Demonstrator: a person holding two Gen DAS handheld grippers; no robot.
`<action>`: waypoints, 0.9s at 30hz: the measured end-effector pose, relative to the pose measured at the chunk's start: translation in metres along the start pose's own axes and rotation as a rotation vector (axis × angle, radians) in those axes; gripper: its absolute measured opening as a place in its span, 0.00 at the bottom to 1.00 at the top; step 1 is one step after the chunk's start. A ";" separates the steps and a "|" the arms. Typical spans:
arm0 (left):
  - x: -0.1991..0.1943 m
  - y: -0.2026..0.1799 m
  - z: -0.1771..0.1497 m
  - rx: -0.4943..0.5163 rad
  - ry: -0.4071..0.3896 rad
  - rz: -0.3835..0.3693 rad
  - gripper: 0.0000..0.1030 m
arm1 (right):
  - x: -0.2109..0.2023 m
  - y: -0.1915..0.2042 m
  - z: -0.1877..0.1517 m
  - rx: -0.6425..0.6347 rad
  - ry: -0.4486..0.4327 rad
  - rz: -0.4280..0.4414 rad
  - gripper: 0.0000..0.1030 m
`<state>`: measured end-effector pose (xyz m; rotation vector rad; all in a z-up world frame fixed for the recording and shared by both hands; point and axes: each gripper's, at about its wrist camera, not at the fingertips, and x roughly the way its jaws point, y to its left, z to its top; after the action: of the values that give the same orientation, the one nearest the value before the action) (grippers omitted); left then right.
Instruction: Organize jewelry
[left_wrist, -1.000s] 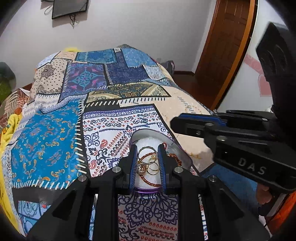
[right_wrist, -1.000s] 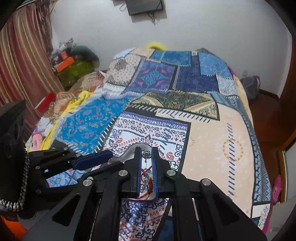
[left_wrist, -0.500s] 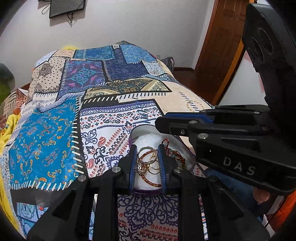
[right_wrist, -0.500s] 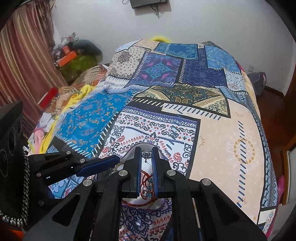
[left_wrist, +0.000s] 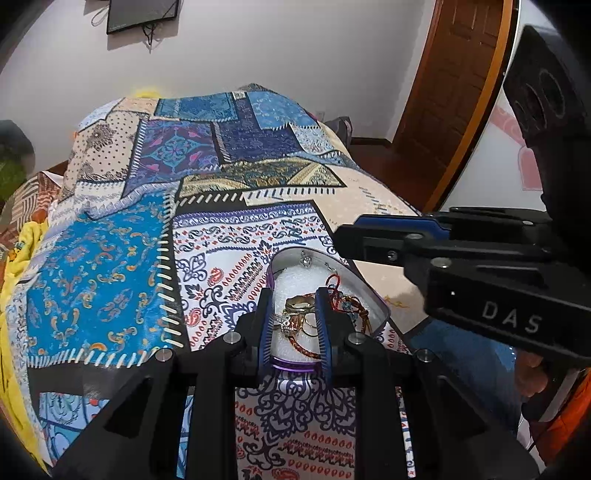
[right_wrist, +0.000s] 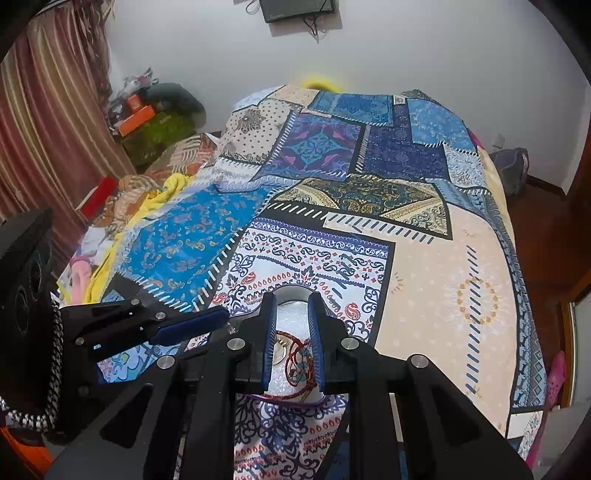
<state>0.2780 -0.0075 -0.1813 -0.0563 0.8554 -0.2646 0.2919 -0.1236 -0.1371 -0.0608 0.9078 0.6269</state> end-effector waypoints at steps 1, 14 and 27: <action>-0.004 0.000 0.001 0.001 -0.007 0.004 0.20 | -0.004 0.001 0.000 -0.002 -0.006 -0.004 0.15; -0.120 -0.015 0.017 -0.003 -0.238 0.083 0.20 | -0.113 0.032 -0.003 -0.032 -0.238 -0.083 0.15; -0.283 -0.062 -0.010 0.038 -0.616 0.174 0.50 | -0.259 0.104 -0.046 -0.096 -0.619 -0.227 0.16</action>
<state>0.0807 0.0043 0.0308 -0.0253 0.2394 -0.0878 0.0872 -0.1772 0.0500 -0.0507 0.2665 0.4359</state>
